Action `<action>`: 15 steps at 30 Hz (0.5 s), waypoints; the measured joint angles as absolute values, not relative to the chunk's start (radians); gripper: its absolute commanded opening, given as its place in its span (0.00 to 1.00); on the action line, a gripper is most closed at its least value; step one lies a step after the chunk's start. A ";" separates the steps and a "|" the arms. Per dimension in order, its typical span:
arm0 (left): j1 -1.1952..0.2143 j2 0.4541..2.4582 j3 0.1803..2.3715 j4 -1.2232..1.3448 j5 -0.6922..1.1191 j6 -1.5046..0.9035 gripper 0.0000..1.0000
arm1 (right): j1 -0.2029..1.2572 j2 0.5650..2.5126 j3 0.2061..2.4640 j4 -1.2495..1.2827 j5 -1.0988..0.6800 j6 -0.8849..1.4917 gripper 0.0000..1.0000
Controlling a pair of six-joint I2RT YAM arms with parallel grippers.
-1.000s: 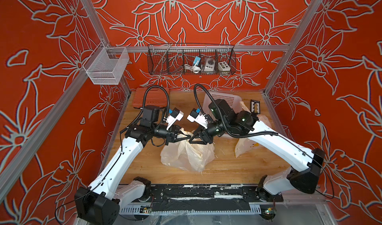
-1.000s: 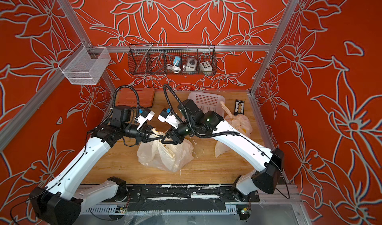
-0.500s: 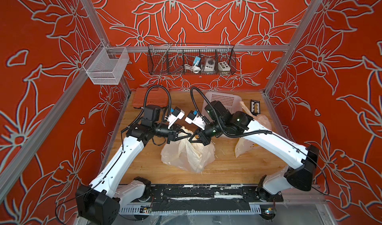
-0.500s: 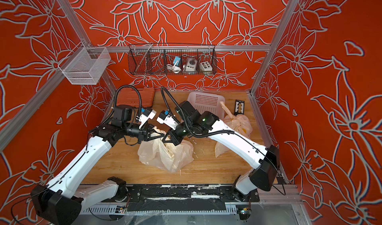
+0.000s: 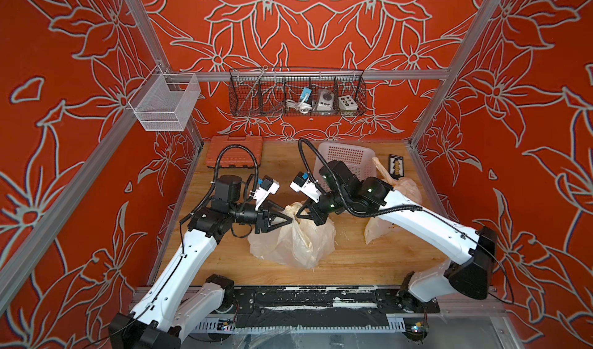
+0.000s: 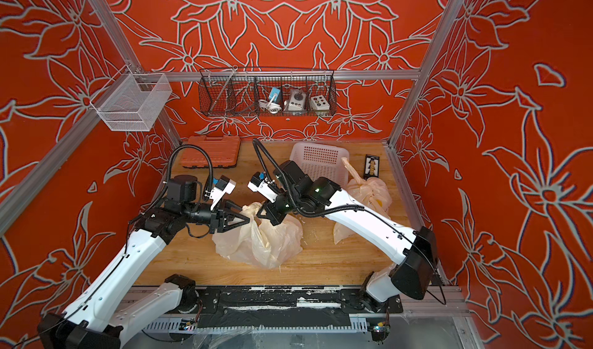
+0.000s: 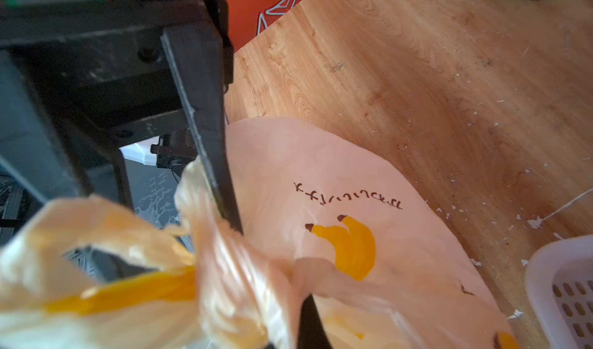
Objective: Place the peach into a plastic bag & tie a knot
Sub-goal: Cross the plastic bag at the center of the board.
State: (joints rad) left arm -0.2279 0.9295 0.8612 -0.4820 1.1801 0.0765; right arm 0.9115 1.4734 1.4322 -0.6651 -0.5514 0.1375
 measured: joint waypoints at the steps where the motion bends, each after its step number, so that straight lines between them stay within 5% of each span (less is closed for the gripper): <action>1: -0.228 0.923 0.854 -0.476 1.175 0.078 0.36 | 0.912 1.470 1.432 -0.665 -0.546 0.136 0.00; 5: -0.228 0.925 0.826 -0.441 1.149 0.071 0.28 | 0.910 1.454 1.432 -0.660 -0.501 0.109 0.00; 10: -0.228 0.904 0.776 -0.359 1.099 0.028 0.00 | 0.910 1.438 1.437 -0.655 -0.390 0.022 0.00; 15: -0.233 0.838 0.710 -0.201 1.068 -0.062 0.00 | 0.921 1.360 1.353 -0.567 -0.257 -0.101 0.00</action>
